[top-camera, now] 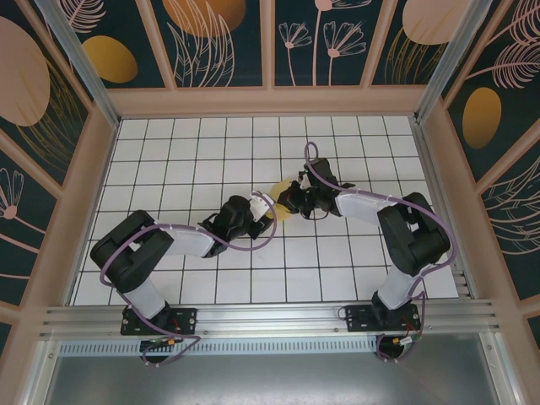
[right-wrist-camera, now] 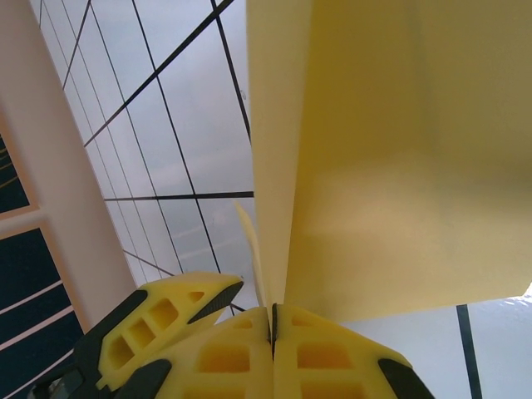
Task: Fold a paper plane with a square sheet of paper (pick it up from the middle)
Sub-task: Fourth fold the wing at the center of the table.
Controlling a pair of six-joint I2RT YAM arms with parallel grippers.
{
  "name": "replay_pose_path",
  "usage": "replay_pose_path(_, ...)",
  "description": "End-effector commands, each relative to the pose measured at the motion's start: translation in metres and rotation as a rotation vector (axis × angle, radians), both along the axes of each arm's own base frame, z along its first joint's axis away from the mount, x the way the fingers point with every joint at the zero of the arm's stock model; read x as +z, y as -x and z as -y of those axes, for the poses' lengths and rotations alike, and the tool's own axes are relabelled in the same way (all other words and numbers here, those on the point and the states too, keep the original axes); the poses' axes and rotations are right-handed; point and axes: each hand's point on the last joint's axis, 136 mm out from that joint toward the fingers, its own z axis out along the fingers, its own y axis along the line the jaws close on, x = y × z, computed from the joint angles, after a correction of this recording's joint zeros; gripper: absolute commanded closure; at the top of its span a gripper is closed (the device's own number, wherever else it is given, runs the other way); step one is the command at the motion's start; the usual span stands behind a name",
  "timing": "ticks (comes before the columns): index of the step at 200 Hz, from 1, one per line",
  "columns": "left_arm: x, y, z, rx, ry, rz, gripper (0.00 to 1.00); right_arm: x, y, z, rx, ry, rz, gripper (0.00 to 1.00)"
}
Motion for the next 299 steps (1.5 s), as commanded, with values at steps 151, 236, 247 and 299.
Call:
replay_pose_path(151,-0.013,0.019,0.023,-0.047,0.196,-0.148,0.83,0.036,-0.004,0.039,0.043,-0.065,0.293,0.47)
replay_pose_path(236,-0.004,0.021,0.034,-0.024,0.33,-0.318,0.87,0.006,0.013,0.047,0.123,-0.051,0.345,0.53)
replay_pose_path(247,-0.004,0.019,0.032,-0.01,0.349,-0.338,0.87,0.003,0.014,0.045,0.134,-0.061,0.343,0.55)
replay_pose_path(299,-0.002,0.014,0.027,0.038,0.453,-0.439,0.89,-0.006,0.014,0.036,0.182,-0.072,0.35,0.61)
